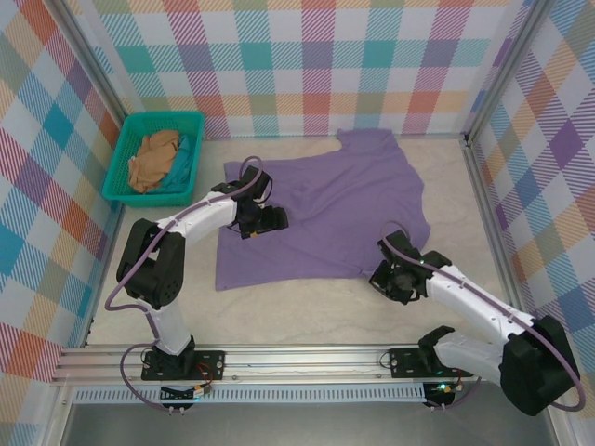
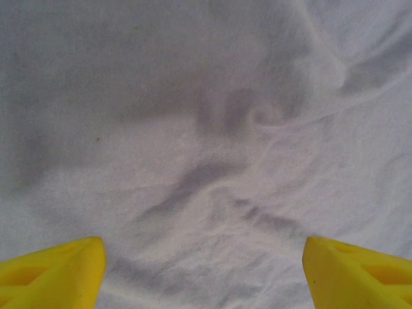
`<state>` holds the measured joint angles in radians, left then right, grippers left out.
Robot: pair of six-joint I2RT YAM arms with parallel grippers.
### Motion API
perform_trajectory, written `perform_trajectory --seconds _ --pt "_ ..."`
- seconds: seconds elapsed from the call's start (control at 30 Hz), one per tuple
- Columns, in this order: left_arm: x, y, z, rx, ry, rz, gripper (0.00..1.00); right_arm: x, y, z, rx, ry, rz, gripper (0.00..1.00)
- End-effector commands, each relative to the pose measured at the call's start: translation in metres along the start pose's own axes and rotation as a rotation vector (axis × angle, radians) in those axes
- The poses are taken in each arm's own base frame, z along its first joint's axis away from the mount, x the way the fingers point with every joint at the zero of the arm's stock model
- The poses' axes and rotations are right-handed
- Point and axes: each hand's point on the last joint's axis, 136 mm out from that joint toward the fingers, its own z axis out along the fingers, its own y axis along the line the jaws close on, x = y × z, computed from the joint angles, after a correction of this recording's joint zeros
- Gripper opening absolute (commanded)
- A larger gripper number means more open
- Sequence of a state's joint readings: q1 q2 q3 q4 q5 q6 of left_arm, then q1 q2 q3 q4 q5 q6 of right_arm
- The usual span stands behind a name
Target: Fold and stack the t-shirts
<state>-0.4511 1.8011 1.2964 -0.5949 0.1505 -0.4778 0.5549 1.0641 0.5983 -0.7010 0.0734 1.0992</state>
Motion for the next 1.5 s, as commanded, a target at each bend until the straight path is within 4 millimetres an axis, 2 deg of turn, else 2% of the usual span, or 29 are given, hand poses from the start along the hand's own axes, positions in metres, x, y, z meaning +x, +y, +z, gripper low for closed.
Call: perform_trajectory --seconds 0.0,0.27,0.5,0.7,0.83,0.9,1.0,1.1,1.17,1.23,1.3,1.4,1.47 --pt "0.005 -0.008 0.002 0.045 0.015 0.030 0.80 0.006 -0.013 -0.004 0.070 -0.067 0.145 0.00" --pt "0.005 -0.015 0.013 0.080 0.042 0.052 0.80 0.023 0.015 -0.020 0.129 -0.152 0.099 0.00" --pt "0.009 -0.019 0.018 0.110 0.066 0.060 0.80 0.052 0.046 -0.013 0.224 -0.148 0.010 0.00" --pt "0.015 -0.018 0.019 0.119 0.085 0.071 0.80 0.063 0.056 -0.010 0.287 -0.148 -0.033 0.00" --pt "0.020 -0.016 0.018 0.117 0.093 0.076 0.80 0.059 0.049 -0.015 0.293 -0.170 -0.025 0.26" --pt "0.022 -0.012 0.018 0.106 0.093 0.074 0.80 0.054 0.043 -0.022 0.289 -0.195 -0.022 0.33" --pt "0.026 -0.001 0.016 0.054 0.089 0.070 0.78 0.043 0.037 -0.034 0.278 -0.231 -0.048 0.38" --pt "0.032 0.020 0.015 -0.025 0.093 0.054 0.75 0.026 0.029 -0.042 0.275 -0.205 -0.094 0.38" --pt "0.039 0.034 0.016 -0.061 0.100 0.036 0.74 0.012 0.026 -0.039 0.232 -0.145 -0.113 0.37" --pt "0.045 0.046 0.017 -0.088 0.105 0.017 0.73 -0.004 0.020 -0.036 0.180 -0.102 -0.107 0.35" --pt "0.050 0.058 0.017 -0.107 0.104 -0.002 0.73 -0.030 0.011 -0.036 0.141 -0.107 -0.087 0.34" --pt "0.052 0.065 0.015 -0.123 0.094 -0.009 0.73 -0.064 -0.004 -0.036 0.118 -0.125 -0.065 0.32" --pt "0.050 0.064 0.013 -0.124 0.085 -0.011 0.73 -0.086 -0.010 -0.030 0.092 -0.120 -0.061 0.26"
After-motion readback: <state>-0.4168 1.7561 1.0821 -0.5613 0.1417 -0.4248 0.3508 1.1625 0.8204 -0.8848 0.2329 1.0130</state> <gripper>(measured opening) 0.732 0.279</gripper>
